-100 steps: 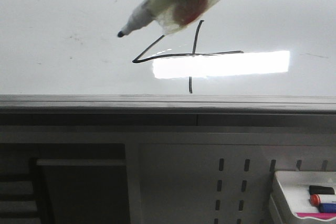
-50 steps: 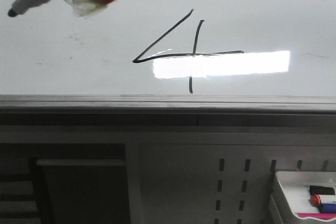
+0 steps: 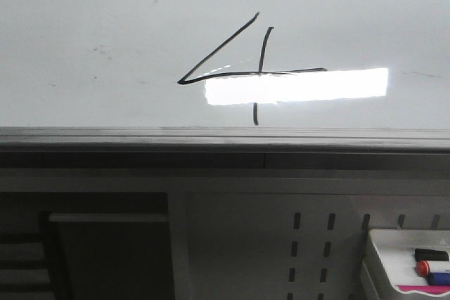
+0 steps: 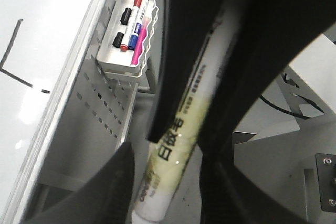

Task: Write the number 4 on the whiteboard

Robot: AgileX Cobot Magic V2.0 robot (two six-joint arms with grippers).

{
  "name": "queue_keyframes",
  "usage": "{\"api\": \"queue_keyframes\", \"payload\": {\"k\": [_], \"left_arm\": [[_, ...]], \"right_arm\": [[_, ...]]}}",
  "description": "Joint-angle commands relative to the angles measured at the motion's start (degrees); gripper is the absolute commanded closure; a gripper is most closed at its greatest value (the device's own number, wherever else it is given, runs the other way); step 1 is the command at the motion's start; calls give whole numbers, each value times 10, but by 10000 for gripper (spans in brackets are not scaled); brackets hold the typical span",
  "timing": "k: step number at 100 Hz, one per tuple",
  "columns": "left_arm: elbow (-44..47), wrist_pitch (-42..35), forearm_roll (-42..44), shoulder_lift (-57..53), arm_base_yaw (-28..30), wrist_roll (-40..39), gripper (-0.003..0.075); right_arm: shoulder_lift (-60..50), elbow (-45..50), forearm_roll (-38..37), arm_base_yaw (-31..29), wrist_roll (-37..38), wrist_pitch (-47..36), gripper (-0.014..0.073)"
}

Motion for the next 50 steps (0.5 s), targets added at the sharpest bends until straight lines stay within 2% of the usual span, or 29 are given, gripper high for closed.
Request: {"api": "queue_keyframes", "payload": {"k": [1,21,50], "left_arm": [[-20,-24,-24,-2,-4,1,522],[-20,-32,-23,-2,-4,1,743],[-20,-33,-21,-2,-4,29,740]], "right_arm": [[-15,-21,7,0,-6,-39,658],[-15,-21,7,0,-6,-39,658],[-15,-21,7,0,-6,-44,650]]}}
